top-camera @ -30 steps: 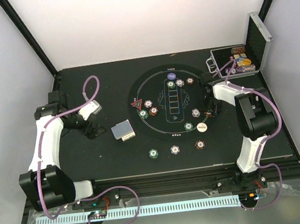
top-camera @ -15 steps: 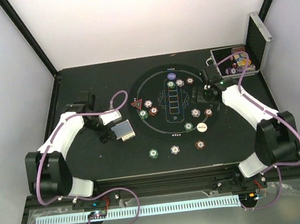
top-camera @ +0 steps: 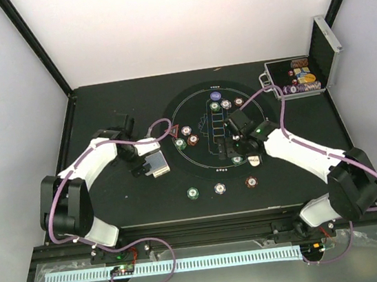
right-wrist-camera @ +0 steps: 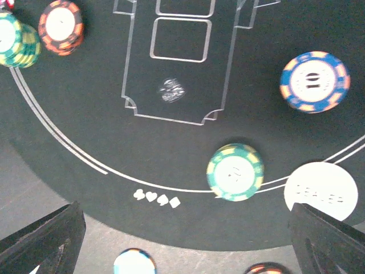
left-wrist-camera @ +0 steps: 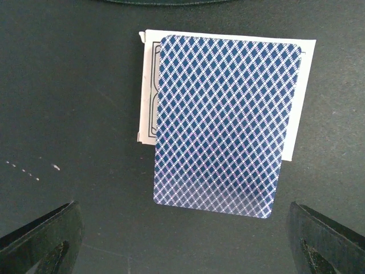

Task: Distribute texas hold em gaming equipment

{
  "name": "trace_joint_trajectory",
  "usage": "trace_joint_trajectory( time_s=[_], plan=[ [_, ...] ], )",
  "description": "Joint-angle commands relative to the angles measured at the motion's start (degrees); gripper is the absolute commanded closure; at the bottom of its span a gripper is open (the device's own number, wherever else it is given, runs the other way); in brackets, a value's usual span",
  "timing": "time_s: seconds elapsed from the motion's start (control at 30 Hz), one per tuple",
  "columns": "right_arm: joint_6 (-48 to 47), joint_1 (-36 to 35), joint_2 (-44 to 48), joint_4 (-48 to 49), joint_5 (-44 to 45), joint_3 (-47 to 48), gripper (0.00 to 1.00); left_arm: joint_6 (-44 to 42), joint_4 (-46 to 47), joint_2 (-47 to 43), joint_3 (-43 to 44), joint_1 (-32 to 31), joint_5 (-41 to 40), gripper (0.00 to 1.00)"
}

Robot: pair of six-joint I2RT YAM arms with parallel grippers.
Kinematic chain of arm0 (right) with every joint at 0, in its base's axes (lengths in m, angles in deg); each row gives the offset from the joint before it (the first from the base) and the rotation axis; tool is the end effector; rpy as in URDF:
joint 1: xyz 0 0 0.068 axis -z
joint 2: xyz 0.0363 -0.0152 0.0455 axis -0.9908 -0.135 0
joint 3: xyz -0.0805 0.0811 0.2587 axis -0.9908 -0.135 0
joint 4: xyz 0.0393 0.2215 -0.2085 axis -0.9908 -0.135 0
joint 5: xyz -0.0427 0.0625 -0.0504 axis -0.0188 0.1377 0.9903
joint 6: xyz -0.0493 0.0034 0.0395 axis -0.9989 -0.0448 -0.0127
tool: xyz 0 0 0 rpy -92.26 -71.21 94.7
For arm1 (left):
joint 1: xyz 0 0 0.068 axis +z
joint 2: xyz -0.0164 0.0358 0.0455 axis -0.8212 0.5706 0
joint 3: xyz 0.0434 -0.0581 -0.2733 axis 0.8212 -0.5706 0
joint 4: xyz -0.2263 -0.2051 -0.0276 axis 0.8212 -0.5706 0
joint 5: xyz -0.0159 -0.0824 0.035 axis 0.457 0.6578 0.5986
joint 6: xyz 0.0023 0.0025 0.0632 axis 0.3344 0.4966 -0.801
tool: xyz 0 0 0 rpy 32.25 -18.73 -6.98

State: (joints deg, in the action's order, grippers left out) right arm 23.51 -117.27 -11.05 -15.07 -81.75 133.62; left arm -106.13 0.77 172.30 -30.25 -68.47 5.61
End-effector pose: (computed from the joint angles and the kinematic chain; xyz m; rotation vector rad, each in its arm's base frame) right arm 0.2665 0.1838 0.2060 -0.0005 2.7316 0.2927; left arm 0.3134 -0.0793 0.1806 1.5009 2.4347 -0.0291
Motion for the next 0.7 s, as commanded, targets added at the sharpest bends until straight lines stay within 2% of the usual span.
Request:
trace_joint_trajectory(
  time_s=[0.0,0.23,0.67],
  plan=[
    [2.9,-3.4,1.0,1.9,-0.2,0.4,0.00,-0.2,1.3,0.1,-0.4,-0.4,-1.1,0.01],
    [3.6,-5.7,0.9,2.0,-0.7,0.1,0.00,-2.1,-0.6,0.8,-1.0,-0.7,0.9,0.01],
    [3.7,-6.4,0.7,1.2,-0.4,-0.1,0.00,-0.7,1.1,3.2,-1.8,-1.8,1.3,0.01]
  ],
)
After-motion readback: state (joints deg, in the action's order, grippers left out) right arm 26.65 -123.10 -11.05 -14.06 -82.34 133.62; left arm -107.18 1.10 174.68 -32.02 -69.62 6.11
